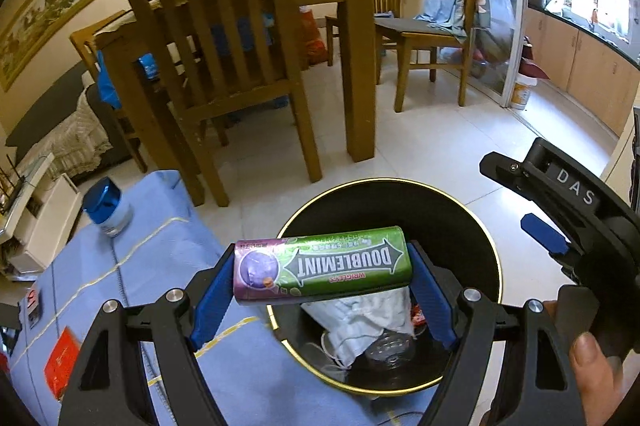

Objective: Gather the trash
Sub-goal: 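Open the left tool over the bin to drop the gum pack, then move right tool to the table and grasp the green bottle cap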

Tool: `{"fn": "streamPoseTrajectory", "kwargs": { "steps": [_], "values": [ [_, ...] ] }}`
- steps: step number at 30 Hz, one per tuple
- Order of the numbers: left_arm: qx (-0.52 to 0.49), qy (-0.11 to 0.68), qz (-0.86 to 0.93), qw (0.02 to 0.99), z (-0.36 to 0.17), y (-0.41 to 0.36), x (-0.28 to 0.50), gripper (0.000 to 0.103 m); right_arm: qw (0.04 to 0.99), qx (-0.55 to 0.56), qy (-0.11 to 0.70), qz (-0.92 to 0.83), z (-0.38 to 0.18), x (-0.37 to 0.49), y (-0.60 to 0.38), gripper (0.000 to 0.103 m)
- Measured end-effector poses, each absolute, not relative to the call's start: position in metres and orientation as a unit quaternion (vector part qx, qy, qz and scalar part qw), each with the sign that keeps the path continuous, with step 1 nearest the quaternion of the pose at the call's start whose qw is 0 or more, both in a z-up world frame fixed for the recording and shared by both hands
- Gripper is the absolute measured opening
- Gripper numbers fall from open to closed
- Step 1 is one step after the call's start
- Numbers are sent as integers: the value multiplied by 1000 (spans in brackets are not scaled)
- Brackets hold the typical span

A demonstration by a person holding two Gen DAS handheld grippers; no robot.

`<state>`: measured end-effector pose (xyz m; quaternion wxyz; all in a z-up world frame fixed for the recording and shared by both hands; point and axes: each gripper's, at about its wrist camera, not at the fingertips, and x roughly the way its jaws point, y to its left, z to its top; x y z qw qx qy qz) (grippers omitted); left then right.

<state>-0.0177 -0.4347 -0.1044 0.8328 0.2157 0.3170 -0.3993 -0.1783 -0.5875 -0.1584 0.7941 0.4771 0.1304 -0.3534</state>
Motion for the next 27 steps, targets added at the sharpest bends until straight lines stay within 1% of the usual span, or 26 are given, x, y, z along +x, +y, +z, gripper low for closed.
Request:
{"fn": "streamPoseTrajectory", "kwargs": {
  "steps": [2,3,4,14,18,22,25,27],
  "values": [
    [218,312,-400,834,-104,-436,-18,82,791,481,130,-355,-160,-180,-590,91],
    [218,310,-401,834,-103,-435,-17,88,790,483,131,-354,-161,-180,-591,91],
    [217,305,-401,836,-102,-433,-17,90,789,484,131,-354,-162,-180,-592,91],
    [199,296,-407,841,-89,-406,-20,90,796,459,149,-366,-157,-170,-582,91],
    [190,304,-397,845,-88,-383,-16,90,806,432,176,-365,-153,-154,-573,92],
    [185,318,-376,850,-98,-335,-14,93,833,393,228,-316,-151,-120,-557,93],
    [192,324,-346,859,-111,-290,-12,93,872,323,280,-236,-144,-78,-522,93],
    [185,335,-321,866,-121,-251,-5,93,896,269,298,-190,-137,-57,-494,93]
  ]
}}
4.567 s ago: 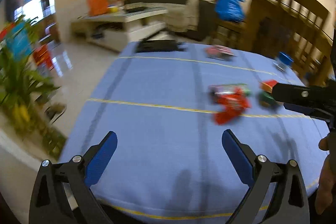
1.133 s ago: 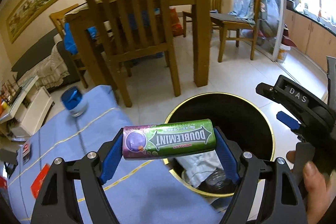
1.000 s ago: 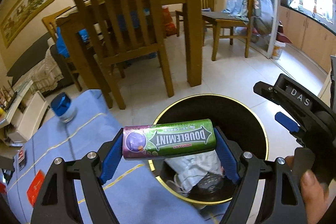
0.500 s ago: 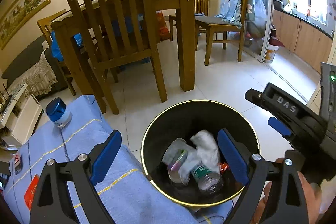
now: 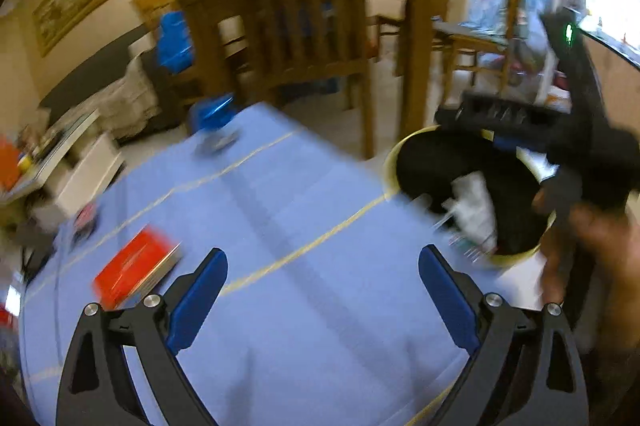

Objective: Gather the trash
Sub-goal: 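Move right tool to the table and grasp the green bottle cap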

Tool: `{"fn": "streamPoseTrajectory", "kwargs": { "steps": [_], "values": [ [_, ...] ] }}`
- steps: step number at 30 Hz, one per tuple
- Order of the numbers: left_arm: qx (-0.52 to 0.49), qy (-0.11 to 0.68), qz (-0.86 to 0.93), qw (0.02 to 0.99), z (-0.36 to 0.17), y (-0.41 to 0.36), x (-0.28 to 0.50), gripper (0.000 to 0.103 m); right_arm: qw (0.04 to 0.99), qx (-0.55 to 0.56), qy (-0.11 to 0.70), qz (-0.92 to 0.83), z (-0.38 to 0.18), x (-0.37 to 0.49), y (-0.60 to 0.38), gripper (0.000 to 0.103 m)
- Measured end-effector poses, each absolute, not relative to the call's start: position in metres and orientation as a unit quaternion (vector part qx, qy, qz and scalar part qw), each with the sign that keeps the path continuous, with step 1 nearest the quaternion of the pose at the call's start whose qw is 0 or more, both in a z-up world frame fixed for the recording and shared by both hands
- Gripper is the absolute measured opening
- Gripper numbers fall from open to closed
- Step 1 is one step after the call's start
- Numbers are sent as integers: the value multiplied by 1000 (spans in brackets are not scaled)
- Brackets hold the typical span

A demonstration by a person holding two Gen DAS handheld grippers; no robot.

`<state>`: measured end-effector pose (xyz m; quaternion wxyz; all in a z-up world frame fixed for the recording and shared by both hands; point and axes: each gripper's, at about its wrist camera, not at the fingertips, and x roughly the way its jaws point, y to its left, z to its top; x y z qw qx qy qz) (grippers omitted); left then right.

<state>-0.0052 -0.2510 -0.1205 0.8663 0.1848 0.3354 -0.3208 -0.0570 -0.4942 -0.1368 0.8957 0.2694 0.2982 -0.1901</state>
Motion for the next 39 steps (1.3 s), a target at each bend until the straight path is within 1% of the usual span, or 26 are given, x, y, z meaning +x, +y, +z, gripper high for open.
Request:
{"fn": "streamPoseTrajectory", "kwargs": {
  "steps": [3,6,8,10,11,13,14,15,17,19,20,21,23,26,36,37,38,39],
  "values": [
    [154,364,-273,877,-132,-193,10,93,911,206,333,-131,-134,-29,-451,96],
    [102,390,-224,887,-137,-133,30,93,908,191,367,-68,-134,-4,-401,96],
    [74,395,-186,897,-138,-93,41,93,891,246,381,-19,-141,12,-374,98],
    [59,395,-162,902,-138,-66,46,93,846,344,402,64,-160,30,-344,98],
    [51,394,-146,906,-137,-49,49,93,829,368,413,87,-167,39,-331,98],
    [35,395,-124,910,-139,-24,54,93,828,361,418,103,-164,53,-304,97],
    [27,397,-119,910,-140,-15,55,93,810,387,417,142,-164,64,-291,94],
    [18,399,-113,910,-142,-6,58,94,793,415,416,160,-165,70,-286,84],
    [2,405,-107,908,-145,6,63,94,771,450,423,158,-171,81,-279,78],
    [-6,406,-108,907,-147,12,64,94,753,475,424,164,-177,86,-275,67],
    [-8,407,-109,907,-148,16,63,94,744,487,427,162,-182,90,-274,58],
    [-10,407,-111,907,-149,17,63,94,741,493,427,158,-185,91,-271,53],
    [-13,409,-116,905,-152,19,63,94,732,514,422,150,-189,96,-273,48],
    [-18,411,-120,903,-154,19,64,94,726,527,424,125,-192,102,-274,46],
    [-25,411,-113,904,-158,23,64,96,735,515,432,84,-190,125,-266,50],
    [-24,411,-113,904,-158,22,64,96,739,512,430,81,-190,127,-266,48],
    [-22,410,-113,905,-158,21,64,96,742,509,429,82,-190,129,-264,43],
    [-21,409,-111,905,-159,22,64,96,743,507,428,87,-192,130,-265,24]
  ]
}}
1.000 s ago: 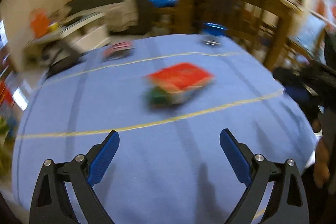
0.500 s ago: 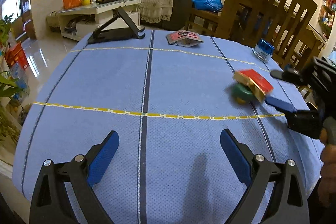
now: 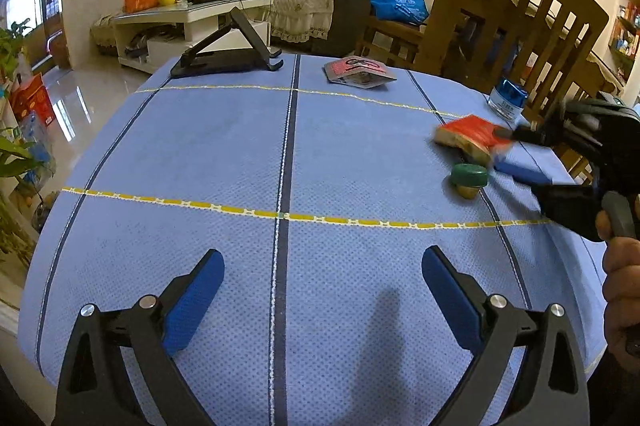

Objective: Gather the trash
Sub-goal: 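Move right tool to the table and grasp the green bottle cap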

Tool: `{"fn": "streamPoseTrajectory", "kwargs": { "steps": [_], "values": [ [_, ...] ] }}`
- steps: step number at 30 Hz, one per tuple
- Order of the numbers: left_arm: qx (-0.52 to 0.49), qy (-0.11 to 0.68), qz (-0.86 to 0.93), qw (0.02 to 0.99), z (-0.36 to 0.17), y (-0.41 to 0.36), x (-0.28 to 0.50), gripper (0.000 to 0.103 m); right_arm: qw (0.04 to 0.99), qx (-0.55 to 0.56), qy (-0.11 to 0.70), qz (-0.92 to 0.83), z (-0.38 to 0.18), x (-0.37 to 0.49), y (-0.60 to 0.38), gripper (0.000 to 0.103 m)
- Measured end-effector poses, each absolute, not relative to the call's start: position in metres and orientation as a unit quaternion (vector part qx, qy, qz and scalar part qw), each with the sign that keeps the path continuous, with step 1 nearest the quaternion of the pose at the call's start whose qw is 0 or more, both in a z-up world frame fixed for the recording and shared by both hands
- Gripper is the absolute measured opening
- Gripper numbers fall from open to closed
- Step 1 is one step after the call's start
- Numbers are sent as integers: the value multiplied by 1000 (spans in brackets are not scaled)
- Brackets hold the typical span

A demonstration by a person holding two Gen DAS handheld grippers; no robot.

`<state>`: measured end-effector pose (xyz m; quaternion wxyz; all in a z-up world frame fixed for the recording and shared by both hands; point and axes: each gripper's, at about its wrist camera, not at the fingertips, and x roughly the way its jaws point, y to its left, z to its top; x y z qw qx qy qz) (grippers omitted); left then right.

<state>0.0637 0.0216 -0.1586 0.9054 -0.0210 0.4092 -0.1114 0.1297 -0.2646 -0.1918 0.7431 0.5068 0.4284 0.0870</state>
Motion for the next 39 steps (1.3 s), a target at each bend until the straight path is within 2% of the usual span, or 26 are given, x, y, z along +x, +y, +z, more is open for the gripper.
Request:
{"fn": "streamPoseTrajectory", "kwargs": {
  "steps": [2,10,13,14,15,17,21,23,25,26,27,31,35,39],
  "values": [
    [-21,409,-110,906,-159,23,64,96,744,503,428,98,-193,125,-268,1],
    [-10,409,-122,904,-158,13,64,96,756,484,432,93,-197,89,-312,2],
    [-1,408,-128,904,-159,3,65,96,771,443,444,111,-187,84,-304,9],
    [1,410,-127,903,-160,0,65,96,778,421,449,122,-182,87,-295,18],
    [6,409,-124,904,-160,-2,66,96,791,387,455,134,-175,92,-280,36],
    [9,408,-122,905,-161,-2,66,96,822,314,456,135,-161,99,-251,50],
    [13,405,-117,907,-162,1,65,96,860,187,456,131,-146,117,-200,59],
    [15,403,-116,907,-162,3,65,96,862,150,467,131,-149,123,-182,58],
    [14,402,-118,908,-162,4,65,96,861,116,479,127,-157,125,-169,48],
    [15,402,-117,908,-162,4,64,96,859,97,486,126,-160,125,-164,35],
    [15,402,-117,908,-163,4,64,96,859,86,489,127,-163,123,-161,32],
    [14,402,-116,908,-162,5,65,96,871,70,471,118,-159,114,-163,31],
    [6,406,-122,906,-160,8,66,96,860,210,431,176,-140,101,-211,32],
    [4,407,-144,902,-155,-5,71,96,833,304,426,181,-149,87,-269,32]
  ]
}}
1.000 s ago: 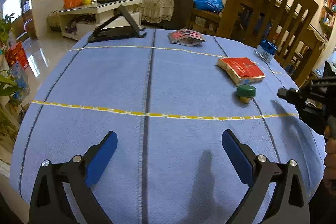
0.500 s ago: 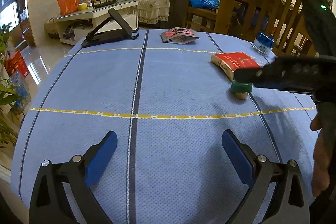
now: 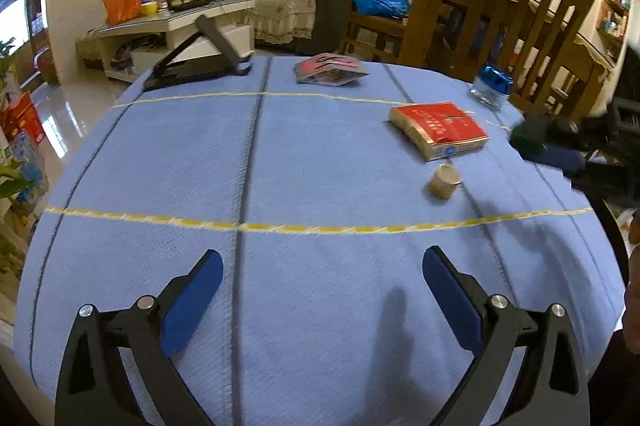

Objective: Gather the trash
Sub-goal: 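Move right tool to the table and grasp the green bottle cap, then carry the cap toward the bin while left tool grasps the small white cup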

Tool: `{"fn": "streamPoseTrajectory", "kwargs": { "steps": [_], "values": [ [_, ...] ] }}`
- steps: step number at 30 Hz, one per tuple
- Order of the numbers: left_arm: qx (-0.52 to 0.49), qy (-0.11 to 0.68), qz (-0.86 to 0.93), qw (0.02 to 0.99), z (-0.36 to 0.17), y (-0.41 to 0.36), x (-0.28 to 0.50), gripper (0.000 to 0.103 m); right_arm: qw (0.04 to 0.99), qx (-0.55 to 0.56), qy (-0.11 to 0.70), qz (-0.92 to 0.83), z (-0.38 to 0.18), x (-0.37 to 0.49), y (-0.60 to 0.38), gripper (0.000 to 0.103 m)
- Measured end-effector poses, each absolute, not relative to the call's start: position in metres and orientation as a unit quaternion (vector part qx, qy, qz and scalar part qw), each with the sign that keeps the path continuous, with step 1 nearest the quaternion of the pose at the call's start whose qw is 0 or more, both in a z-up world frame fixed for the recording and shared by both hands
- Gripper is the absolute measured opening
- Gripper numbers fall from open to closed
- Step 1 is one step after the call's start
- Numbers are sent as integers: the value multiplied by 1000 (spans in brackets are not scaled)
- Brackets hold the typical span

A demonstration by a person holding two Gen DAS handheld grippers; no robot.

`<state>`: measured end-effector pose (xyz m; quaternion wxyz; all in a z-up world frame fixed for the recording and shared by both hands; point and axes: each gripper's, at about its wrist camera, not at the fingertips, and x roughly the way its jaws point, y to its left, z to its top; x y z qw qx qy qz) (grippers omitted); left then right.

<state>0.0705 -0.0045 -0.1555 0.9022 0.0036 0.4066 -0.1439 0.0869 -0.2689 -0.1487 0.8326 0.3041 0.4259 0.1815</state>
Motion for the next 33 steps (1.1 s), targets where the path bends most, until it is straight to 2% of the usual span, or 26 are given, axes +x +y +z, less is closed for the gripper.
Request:
{"fn": "streamPoseTrajectory", "kwargs": {
  "steps": [5,7,10,11,12,14,15,23,33],
  "values": [
    [44,384,-175,906,-142,-50,81,96,828,367,398,143,-166,55,-345,32],
    [53,386,-176,904,-142,-66,91,91,820,409,380,130,-179,41,-377,32],
    [46,423,-170,889,-151,-82,116,77,804,452,368,113,-193,29,-406,32],
    [42,431,-170,885,-153,-84,122,71,804,458,363,114,-193,29,-411,32],
    [41,439,-170,881,-156,-86,126,58,806,455,360,115,-191,29,-413,32],
    [65,439,-159,882,-157,-93,127,42,812,446,356,120,-187,32,-412,32],
    [78,433,-154,885,-156,-95,125,21,813,442,358,123,-186,34,-409,32],
    [72,424,-136,893,-154,-88,94,19,846,371,366,112,-168,36,-383,32],
    [59,401,-173,898,-120,-94,74,19,894,287,338,61,-137,15,-373,32]
  ]
}}
